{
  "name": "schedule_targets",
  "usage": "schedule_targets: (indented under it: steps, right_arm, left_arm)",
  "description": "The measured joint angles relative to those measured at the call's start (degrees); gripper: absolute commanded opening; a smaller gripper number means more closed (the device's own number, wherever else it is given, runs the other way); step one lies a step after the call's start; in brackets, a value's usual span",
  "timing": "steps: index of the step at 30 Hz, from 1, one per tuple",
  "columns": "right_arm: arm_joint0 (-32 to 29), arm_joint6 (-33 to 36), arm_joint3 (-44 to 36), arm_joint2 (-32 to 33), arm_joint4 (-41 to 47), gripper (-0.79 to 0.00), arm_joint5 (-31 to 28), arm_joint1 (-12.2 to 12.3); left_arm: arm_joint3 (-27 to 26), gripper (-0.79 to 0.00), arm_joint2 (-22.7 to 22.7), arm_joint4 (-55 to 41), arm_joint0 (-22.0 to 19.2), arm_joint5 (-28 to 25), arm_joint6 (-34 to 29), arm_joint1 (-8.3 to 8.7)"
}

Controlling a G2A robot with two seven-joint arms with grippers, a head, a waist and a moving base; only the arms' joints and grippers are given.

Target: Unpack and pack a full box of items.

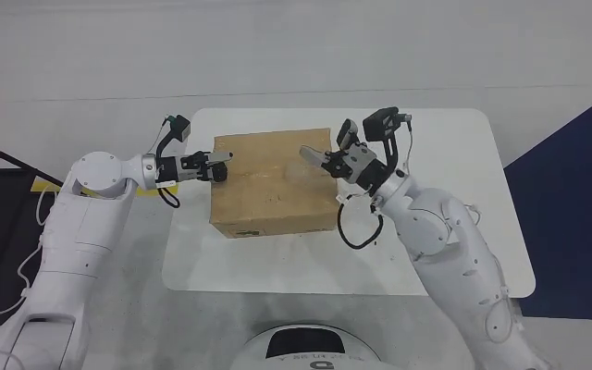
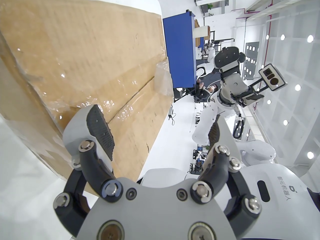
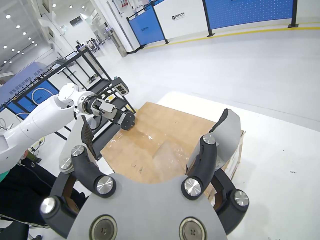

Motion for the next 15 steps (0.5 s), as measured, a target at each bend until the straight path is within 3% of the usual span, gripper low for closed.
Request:
schedule_targets:
  steps: [8, 11, 15]
  right_arm:
    - [6.73, 20.37, 13.32, 2.10, 32.22, 0.000, 0.94, -0.07]
    - [8.42, 23.32, 15.84, 2.58, 36.40, 0.000, 1.72, 0.04]
    - [10.29, 24.85, 18.03, 1.48, 33.13, 0.000, 5.70, 0.16]
  left_arm:
    - [0.00, 0.000, 0.00, 0.00, 0.00, 0.00, 0.00, 0.00]
    - [0.00, 0.000, 0.00, 0.00, 0.00, 0.00, 0.00, 0.00]
    - [0.00, 0.000, 0.00, 0.00, 0.00, 0.00, 0.00, 0.00]
